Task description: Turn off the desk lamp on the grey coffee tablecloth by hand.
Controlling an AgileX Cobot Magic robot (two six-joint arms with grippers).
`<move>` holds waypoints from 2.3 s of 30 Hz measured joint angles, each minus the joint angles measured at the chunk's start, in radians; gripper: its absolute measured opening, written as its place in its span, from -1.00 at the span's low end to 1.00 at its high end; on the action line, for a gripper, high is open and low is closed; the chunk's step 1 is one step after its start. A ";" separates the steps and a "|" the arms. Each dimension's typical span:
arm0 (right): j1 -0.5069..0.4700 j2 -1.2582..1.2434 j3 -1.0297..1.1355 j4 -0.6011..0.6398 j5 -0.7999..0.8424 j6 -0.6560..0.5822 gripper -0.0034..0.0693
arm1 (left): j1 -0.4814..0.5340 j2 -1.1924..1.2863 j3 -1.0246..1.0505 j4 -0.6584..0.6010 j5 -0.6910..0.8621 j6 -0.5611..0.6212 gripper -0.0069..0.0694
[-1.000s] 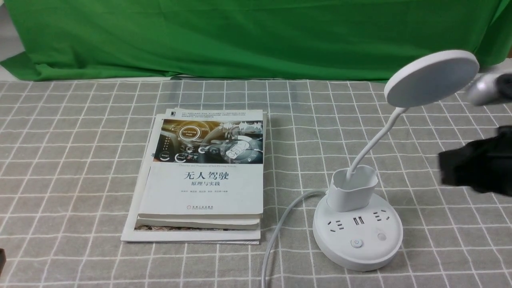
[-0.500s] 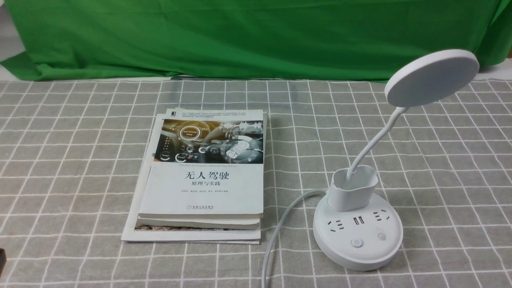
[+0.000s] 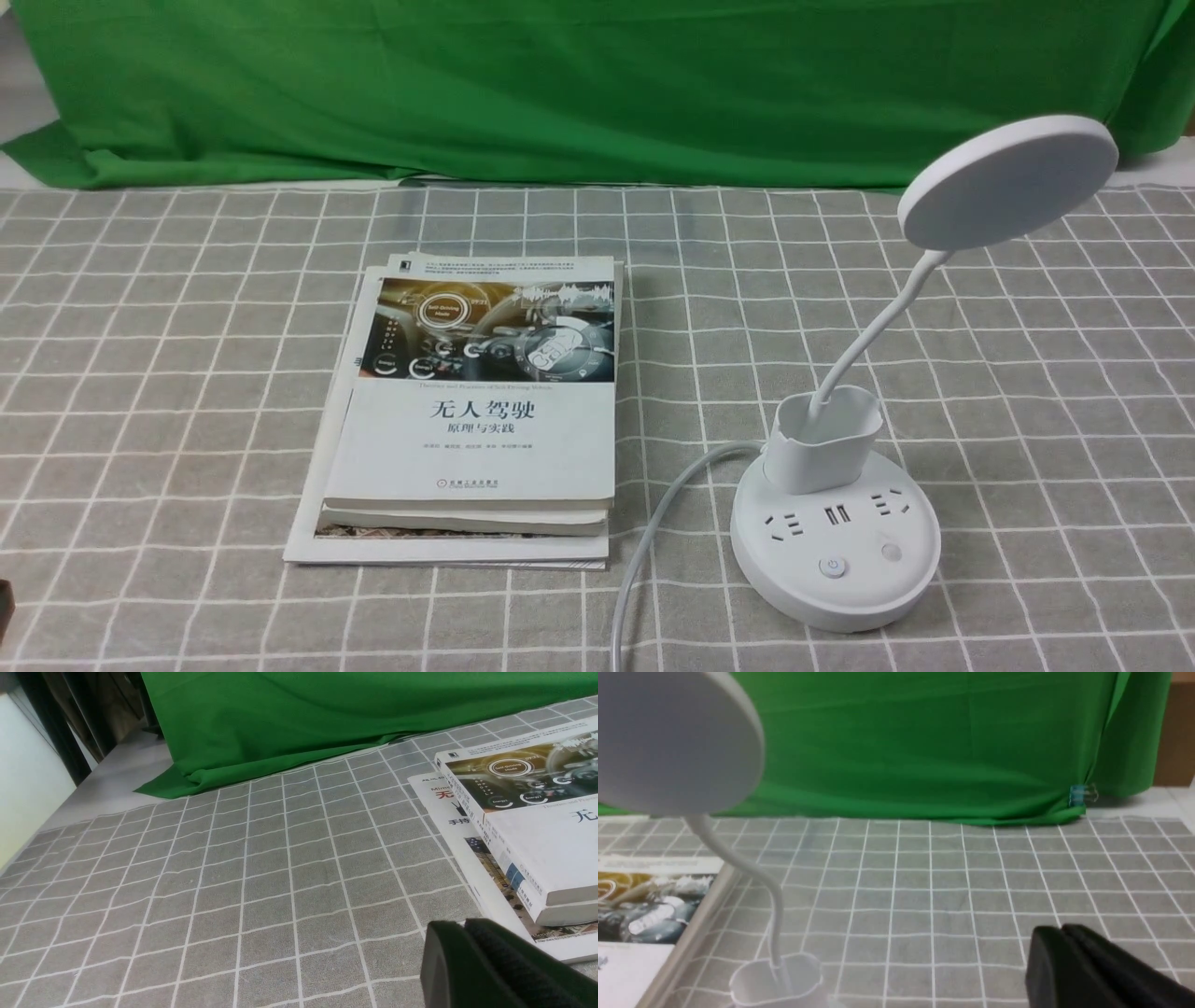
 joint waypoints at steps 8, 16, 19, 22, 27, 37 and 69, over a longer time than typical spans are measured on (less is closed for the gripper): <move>0.000 -0.165 0.001 0.000 0.056 0.000 -0.81 | 0.000 0.000 0.000 0.000 0.000 0.000 -0.77; 0.000 -0.335 0.076 0.000 0.142 -0.016 -0.81 | 0.000 0.000 0.000 0.000 0.000 0.000 -0.77; 0.000 -0.337 0.096 0.000 0.141 -0.019 -0.81 | 0.000 0.000 0.000 0.000 0.000 0.000 -0.77; 0.000 -0.337 0.098 0.000 0.137 -0.019 -0.81 | 0.000 0.000 0.000 0.000 0.000 0.000 -0.77; 0.000 -0.337 0.098 0.000 0.134 -0.019 -0.81 | 0.000 0.000 0.000 0.000 0.000 0.000 -0.77; 0.000 -0.337 0.098 0.000 0.134 -0.019 -0.81 | 0.000 0.000 0.000 0.000 0.000 0.001 -0.77; -0.200 -0.472 0.484 -0.003 -0.020 -0.017 -0.78 | 0.000 0.001 0.000 -0.001 0.001 0.000 -0.77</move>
